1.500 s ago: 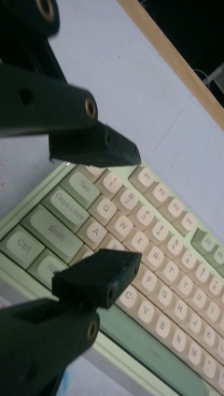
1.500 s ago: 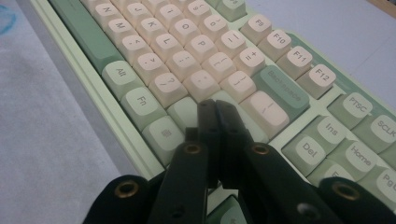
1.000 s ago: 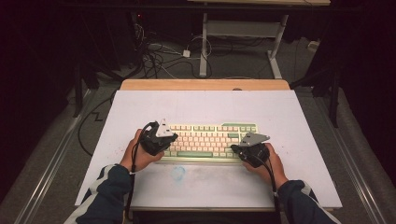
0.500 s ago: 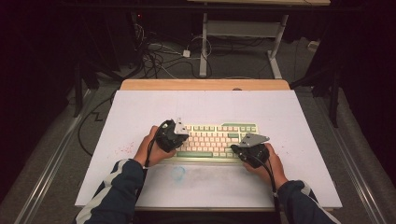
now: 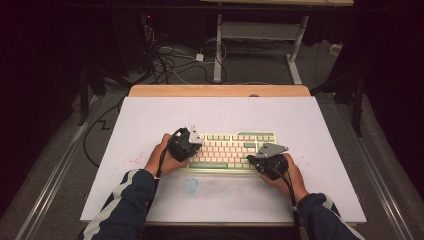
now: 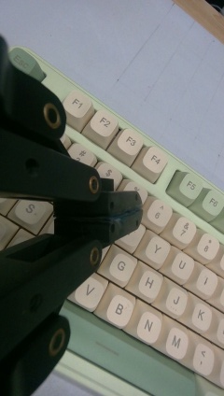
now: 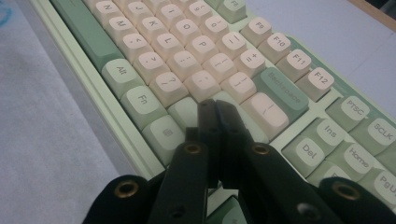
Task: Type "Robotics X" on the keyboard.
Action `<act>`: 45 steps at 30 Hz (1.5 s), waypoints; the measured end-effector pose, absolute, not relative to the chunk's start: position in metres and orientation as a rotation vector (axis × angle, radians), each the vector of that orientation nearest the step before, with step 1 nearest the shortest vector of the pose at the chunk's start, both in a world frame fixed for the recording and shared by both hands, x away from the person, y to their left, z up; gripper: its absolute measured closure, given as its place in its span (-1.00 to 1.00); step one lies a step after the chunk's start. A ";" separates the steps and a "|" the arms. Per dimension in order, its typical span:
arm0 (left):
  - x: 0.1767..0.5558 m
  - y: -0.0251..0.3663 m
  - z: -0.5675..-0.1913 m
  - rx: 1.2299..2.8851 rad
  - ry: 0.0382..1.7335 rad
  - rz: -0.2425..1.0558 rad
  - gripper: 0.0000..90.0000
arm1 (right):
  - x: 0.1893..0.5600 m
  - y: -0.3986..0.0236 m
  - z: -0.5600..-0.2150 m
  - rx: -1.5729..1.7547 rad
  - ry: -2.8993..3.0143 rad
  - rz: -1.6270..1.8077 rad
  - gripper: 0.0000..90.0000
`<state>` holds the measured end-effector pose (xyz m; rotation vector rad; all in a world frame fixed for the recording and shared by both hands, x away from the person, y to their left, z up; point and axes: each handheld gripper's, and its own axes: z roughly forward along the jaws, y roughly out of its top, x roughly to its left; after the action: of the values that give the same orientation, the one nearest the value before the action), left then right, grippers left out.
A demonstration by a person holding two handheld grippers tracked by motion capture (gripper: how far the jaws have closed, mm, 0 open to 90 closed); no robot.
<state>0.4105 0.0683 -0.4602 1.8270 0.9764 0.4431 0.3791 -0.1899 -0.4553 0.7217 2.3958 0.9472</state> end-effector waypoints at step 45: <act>0.410 0.067 -0.461 1.806 0.967 0.454 0.85 | 0.379 -0.190 -0.455 0.716 2.393 0.944 1.00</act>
<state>0.4099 0.0669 -0.4612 1.8058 0.9671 0.4539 0.3788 -0.1901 -0.4553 0.7157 2.3930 0.9445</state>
